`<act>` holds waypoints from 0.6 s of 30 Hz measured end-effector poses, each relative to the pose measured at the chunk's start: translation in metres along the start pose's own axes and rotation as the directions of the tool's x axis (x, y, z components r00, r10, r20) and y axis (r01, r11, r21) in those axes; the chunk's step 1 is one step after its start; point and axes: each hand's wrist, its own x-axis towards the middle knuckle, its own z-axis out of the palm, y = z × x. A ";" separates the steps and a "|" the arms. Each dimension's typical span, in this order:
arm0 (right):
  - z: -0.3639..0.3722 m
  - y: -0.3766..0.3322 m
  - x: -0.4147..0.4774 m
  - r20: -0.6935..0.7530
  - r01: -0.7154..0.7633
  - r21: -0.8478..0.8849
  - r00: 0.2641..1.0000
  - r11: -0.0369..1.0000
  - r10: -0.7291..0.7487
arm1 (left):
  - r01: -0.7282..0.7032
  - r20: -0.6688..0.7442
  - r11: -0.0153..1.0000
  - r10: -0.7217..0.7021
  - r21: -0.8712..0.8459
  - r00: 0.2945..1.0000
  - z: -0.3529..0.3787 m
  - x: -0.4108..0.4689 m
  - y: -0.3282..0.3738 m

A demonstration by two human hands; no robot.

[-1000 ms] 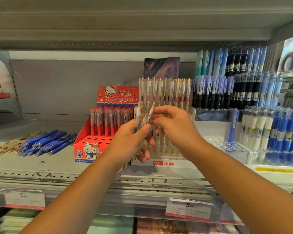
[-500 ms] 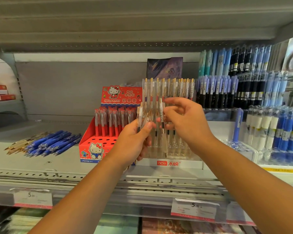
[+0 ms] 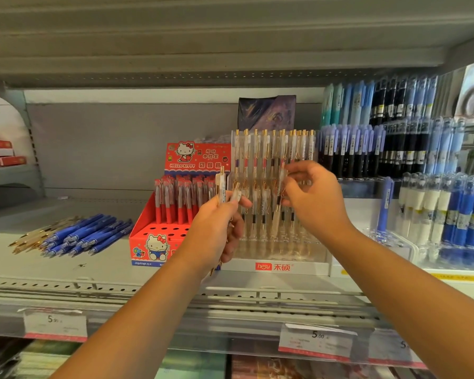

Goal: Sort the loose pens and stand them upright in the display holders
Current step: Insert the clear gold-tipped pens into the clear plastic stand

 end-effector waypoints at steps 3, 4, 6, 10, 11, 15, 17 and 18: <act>0.004 0.004 -0.003 0.088 -0.023 -0.093 0.996 0.995 0.031 | 0.004 -0.035 0.999 -0.002 0.042 0.999 0.002 0.000 0.000; 0.004 0.005 -0.004 0.113 -0.007 -0.143 0.993 0.990 0.023 | -0.004 -0.031 0.999 0.006 0.048 0.999 0.002 0.000 0.000; 0.004 0.006 -0.006 0.143 0.033 -0.246 0.990 0.969 0.002 | -0.022 -0.008 0.999 0.023 0.037 1.000 0.003 -0.002 0.001; 0.001 0.005 -0.006 0.162 -0.001 -0.315 0.985 0.949 0.054 | -0.021 0.047 1.000 0.021 0.005 0.999 0.004 -0.003 0.002; 0.000 0.004 -0.005 0.165 -0.010 -0.319 0.984 0.948 0.066 | -0.019 0.054 1.000 0.019 0.004 0.998 0.004 -0.002 0.002; -0.003 -0.005 -0.008 0.143 0.009 -0.442 0.988 0.897 0.061 | -0.020 0.068 1.000 0.021 -0.014 0.997 0.005 -0.002 0.002; -0.001 -0.011 -0.012 0.087 0.047 -0.495 0.996 0.868 -0.004 | -0.028 0.074 0.999 0.029 -0.021 0.997 0.004 -0.002 0.001; 0.000 -0.015 -0.014 0.062 0.083 -0.493 0.996 0.866 -0.060 | -0.030 0.074 0.999 0.032 -0.022 0.997 0.004 -0.001 0.001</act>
